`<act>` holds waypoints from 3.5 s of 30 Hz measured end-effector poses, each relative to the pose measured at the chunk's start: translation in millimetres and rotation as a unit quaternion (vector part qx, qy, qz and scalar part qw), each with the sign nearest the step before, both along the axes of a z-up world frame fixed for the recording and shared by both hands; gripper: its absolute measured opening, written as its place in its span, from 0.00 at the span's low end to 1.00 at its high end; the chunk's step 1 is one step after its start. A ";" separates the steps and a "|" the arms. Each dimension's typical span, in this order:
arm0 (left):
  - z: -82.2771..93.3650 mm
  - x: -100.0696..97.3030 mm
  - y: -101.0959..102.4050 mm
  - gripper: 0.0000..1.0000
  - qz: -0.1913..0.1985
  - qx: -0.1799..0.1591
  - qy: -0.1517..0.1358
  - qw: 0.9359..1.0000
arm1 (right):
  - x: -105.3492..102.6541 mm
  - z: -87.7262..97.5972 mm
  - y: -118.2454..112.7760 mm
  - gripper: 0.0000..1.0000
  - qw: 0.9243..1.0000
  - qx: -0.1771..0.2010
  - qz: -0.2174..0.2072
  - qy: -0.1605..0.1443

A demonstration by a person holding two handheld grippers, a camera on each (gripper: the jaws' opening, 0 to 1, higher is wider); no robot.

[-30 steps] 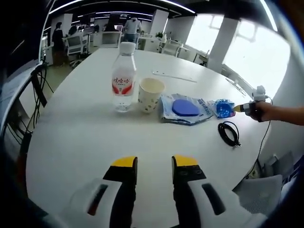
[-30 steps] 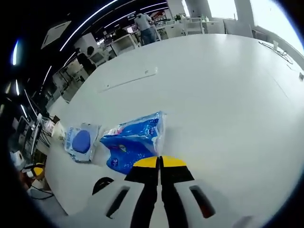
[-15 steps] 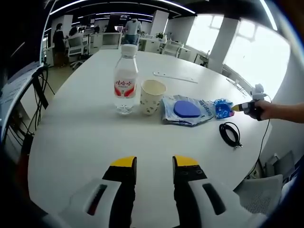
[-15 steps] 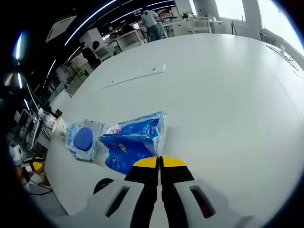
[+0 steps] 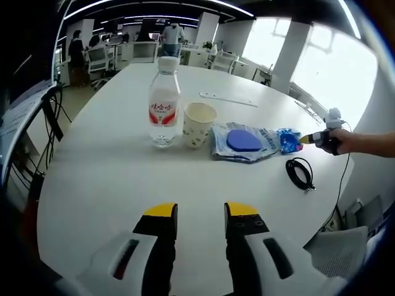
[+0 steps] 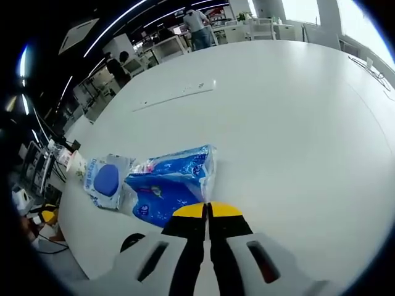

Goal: Arrange the tabletop items into an orderly group along one side of the table until the central work area is clear of visible clutter.

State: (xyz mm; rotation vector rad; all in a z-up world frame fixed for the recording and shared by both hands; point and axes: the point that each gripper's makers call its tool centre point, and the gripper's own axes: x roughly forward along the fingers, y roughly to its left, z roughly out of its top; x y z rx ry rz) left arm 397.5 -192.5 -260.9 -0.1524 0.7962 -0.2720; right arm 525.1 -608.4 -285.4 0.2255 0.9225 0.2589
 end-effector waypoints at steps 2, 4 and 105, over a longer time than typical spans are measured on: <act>-0.7 -0.2 -0.2 0.29 0.000 0.000 0.001 1.000 | -0.2 -1.0 -0.4 0.00 1.000 0.000 0.000 0.001; -1.5 -0.3 -0.6 0.29 0.000 0.000 0.002 1.000 | -0.4 -1.7 -0.8 0.00 1.000 0.000 -0.001 0.003; 15.9 -25.6 4.0 0.32 -0.028 -0.013 -0.021 0.999 | -85.0 -33.4 53.3 0.21 0.981 -0.070 0.172 0.046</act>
